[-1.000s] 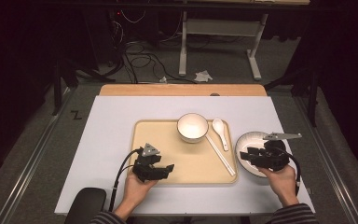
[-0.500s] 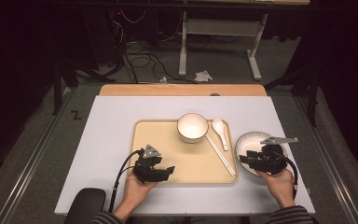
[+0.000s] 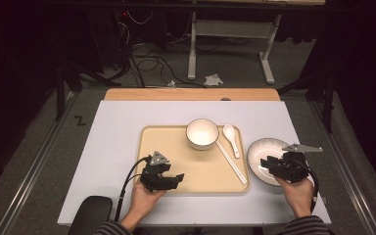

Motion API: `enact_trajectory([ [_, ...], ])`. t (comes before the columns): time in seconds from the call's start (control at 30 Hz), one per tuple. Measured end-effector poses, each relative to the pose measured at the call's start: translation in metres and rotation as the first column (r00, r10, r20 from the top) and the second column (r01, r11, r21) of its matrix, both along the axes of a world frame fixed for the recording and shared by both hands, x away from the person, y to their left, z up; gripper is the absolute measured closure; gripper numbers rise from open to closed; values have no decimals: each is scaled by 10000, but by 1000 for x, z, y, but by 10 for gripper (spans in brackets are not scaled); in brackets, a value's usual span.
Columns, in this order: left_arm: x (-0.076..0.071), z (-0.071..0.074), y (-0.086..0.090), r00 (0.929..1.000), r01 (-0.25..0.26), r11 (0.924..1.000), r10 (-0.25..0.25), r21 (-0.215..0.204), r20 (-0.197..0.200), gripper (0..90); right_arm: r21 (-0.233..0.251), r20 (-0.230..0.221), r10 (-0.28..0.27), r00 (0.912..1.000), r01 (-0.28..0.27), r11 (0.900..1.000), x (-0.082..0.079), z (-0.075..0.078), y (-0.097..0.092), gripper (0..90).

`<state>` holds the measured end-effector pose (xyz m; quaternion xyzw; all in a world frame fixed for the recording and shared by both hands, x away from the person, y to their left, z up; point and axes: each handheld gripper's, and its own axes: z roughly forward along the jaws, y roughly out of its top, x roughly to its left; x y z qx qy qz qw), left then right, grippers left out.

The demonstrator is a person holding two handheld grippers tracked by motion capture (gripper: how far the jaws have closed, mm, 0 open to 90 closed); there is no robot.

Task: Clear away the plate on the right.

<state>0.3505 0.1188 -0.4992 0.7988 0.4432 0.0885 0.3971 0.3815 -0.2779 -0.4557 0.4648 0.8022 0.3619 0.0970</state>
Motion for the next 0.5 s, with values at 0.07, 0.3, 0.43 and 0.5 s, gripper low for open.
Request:
enact_trajectory([
  [0.07, 1, -1, -1, 10000, -32, 10000, 32, -80, -25, 348, -131, 95, -18, 10000, 19, 9999, 0, -1, 0, 684],
  [0.3, 1, 1, 0, 10000, 24, 9999, -24, -127, 19, 348, -202, 565, -821, 9950, 834, 9963, -1, 2, -10, 709],
  [0.43, 0, 2, 0, 9999, -35, 9998, 38, -205, 100, 348, -182, 621, -1178, 9911, 1192, 9927, -3, 3, -15, 714],
  [0.5, 0, 3, -2, 9998, 71, 9998, -68, -171, 160, 349, -288, 619, -1217, 9906, 1237, 9919, -4, 2, -17, 714],
])
